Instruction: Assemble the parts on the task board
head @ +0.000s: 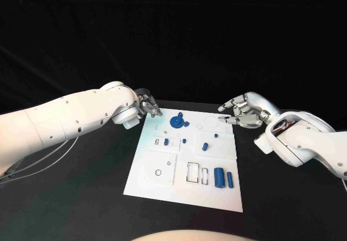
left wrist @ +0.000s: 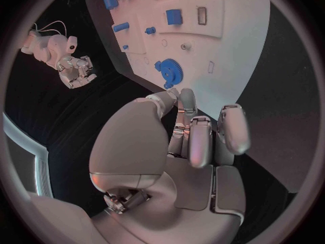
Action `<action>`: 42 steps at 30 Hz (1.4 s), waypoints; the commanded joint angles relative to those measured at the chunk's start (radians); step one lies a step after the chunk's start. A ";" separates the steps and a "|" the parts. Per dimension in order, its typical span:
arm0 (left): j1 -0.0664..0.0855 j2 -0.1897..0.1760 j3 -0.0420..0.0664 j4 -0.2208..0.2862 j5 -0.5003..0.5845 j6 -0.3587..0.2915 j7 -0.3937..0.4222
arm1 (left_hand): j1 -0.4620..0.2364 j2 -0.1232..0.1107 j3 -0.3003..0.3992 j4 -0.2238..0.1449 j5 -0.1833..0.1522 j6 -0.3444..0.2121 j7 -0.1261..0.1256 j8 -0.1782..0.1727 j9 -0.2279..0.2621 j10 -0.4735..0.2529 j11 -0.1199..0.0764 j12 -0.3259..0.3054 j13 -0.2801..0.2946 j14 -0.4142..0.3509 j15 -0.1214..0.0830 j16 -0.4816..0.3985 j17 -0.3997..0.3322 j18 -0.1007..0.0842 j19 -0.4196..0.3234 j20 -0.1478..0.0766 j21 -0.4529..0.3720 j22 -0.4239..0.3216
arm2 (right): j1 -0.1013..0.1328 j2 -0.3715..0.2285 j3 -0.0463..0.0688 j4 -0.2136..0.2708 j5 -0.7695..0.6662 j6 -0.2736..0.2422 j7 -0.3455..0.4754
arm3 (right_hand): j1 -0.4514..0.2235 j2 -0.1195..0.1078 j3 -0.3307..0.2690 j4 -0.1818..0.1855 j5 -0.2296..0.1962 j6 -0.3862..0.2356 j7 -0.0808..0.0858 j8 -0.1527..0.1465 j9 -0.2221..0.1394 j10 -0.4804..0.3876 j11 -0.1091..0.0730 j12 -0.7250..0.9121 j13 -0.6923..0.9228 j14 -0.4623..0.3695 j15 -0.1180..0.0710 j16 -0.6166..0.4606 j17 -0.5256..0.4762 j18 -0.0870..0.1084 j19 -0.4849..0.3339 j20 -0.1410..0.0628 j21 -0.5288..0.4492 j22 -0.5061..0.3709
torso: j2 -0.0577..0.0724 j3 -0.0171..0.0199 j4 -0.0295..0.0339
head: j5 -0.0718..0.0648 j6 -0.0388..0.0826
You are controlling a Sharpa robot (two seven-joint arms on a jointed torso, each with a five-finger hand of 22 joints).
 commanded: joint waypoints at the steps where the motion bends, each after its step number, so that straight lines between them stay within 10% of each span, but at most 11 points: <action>1: 0.000 -0.018 0.000 0.031 0.061 -0.092 0.102 | 0.011 -0.011 -0.003 -0.006 -0.003 0.002 0.012 -0.011 -0.020 -0.017 0.004 -0.017 -0.020 0.023 0.010 -0.029 0.079 0.018 -0.022 0.004 -0.027 -0.032 | 0.001 0.023 0.000 -0.021 -0.184 0.063 -0.026 | 0.012 -0.001 0.011 -0.004 -0.009 0.010 0.001 -0.006 -0.003 0.008 -0.005 0.004 0.005 0.062 -0.005 0.001 0.078 0.012 0.009 0.001 0.011 0.034 | 0.001 0.0002 0.0002 | 0.001 0.003; 13: -0.009 -0.091 -0.002 0.128 0.107 -0.155 0.139 | 0.012 -0.012 -0.011 0.000 -0.002 0.012 0.016 -0.018 -0.048 -0.015 0.007 -0.025 -0.045 0.021 0.013 -0.040 0.067 0.020 -0.026 0.008 -0.043 -0.048 | 0.008 0.166 0.001 -0.145 -0.452 0.120 -0.077 | 0.013 -0.009 0.030 -0.011 -0.028 0.020 0.001 -0.016 -0.011 0.019 -0.005 0.015 0.016 0.065 -0.006 0.007 0.088 0.008 0.021 0.000 0.030 0.049 | 0.003 -0.0018 -0.0010 | -0.006 0.006; 27: -0.014 -0.151 -0.002 0.246 0.258 -0.260 0.238 | 0.015 -0.014 -0.017 0.007 -0.001 0.013 0.019 -0.023 -0.069 -0.024 0.009 -0.037 -0.069 0.003 0.016 -0.080 0.027 0.031 -0.055 0.010 -0.082 -0.097 | 0.008 0.347 0.000 -0.354 -0.561 0.191 -0.102 | 0.010 -0.012 0.057 -0.018 -0.049 0.023 0.001 -0.034 -0.023 0.037 -0.005 0.035 0.038 0.069 -0.006 0.017 0.104 0.005 0.030 0.000 0.045 0.061 | 0.015 -0.0111 0.0164 | -0.026 0.010; 42: -0.014 -0.187 -0.002 0.300 0.354 -0.340 0.312 | 0.020 -0.015 -0.020 0.007 -0.001 0.011 0.022 -0.025 -0.082 -0.030 0.012 -0.045 -0.085 -0.008 0.018 -0.104 0.003 0.038 -0.074 0.012 -0.108 -0.128 | 0.001 0.411 -0.003 -0.411 -0.579 0.239 -0.097 | 0.002 -0.021 0.066 -0.022 -0.057 0.023 -0.001 -0.044 -0.030 0.047 -0.006 0.049 0.053 0.072 -0.006 0.024 0.115 0.003 0.034 0.000 0.052 0.068 | 0.023 -0.0160 0.0200 | -0.035 0.017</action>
